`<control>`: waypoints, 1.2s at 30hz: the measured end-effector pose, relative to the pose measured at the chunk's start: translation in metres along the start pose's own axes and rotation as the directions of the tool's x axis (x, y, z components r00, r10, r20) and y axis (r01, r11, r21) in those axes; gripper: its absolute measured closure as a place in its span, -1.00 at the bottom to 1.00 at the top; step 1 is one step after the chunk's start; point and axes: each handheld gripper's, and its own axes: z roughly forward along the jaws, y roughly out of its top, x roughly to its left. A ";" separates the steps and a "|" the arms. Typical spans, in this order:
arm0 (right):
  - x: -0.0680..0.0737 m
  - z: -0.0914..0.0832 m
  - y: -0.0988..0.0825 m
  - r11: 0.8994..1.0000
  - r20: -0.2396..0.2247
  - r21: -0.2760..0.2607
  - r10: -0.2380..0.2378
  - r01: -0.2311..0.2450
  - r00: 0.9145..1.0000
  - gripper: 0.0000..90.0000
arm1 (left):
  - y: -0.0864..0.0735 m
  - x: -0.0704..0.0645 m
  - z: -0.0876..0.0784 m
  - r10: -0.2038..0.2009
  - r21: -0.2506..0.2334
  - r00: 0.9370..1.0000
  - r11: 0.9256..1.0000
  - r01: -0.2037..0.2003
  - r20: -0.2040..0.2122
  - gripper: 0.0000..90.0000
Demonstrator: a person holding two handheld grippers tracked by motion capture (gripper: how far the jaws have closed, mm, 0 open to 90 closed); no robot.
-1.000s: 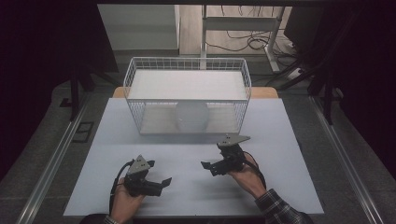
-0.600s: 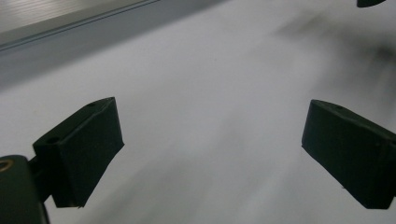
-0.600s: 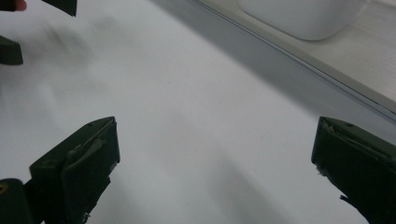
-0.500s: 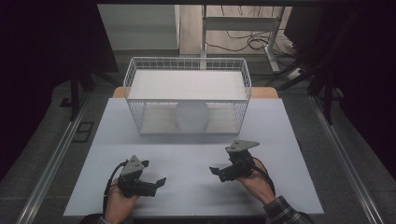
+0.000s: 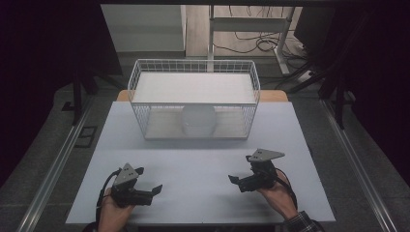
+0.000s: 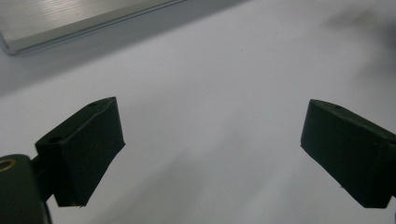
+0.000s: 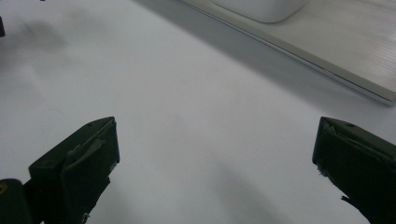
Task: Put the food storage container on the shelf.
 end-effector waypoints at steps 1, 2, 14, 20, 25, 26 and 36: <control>-0.001 -0.002 -0.001 1.000 0.006 0.001 0.004 -0.004 1.000 -1.00 | -0.001 0.001 -0.001 -0.002 -0.001 1.000 1.000 0.002 -0.003 -0.87; -0.001 -0.004 -0.003 1.000 0.011 0.002 0.006 -0.006 1.000 -1.00 | -0.002 0.001 -0.003 -0.006 -0.002 1.000 1.000 0.006 -0.006 -0.87; -0.012 -0.032 -0.025 0.998 0.081 -0.017 0.064 -0.063 0.995 -1.00 | -0.012 0.010 -0.021 -0.034 -0.019 0.999 0.999 0.034 -0.042 -0.86; -0.017 -0.044 -0.036 0.995 0.115 -0.024 0.098 -0.096 0.988 -1.00 | -0.018 0.014 -0.028 -0.051 -0.032 0.997 0.998 0.049 -0.059 -0.86; -0.021 -0.053 -0.047 0.993 0.146 -0.023 0.119 -0.117 0.982 -1.00 | -0.020 0.016 -0.031 -0.053 -0.038 0.996 0.998 0.050 -0.065 -0.87; -0.021 -0.053 -0.047 0.993 0.146 -0.023 0.119 -0.117 0.982 -1.00 | -0.020 0.016 -0.031 -0.053 -0.039 0.996 0.998 0.050 -0.065 -0.87; -0.024 -0.064 -0.068 0.986 0.185 0.015 0.162 -0.168 0.969 -1.00 | -0.024 0.018 -0.028 -0.059 -0.024 0.996 0.998 0.058 -0.060 -0.90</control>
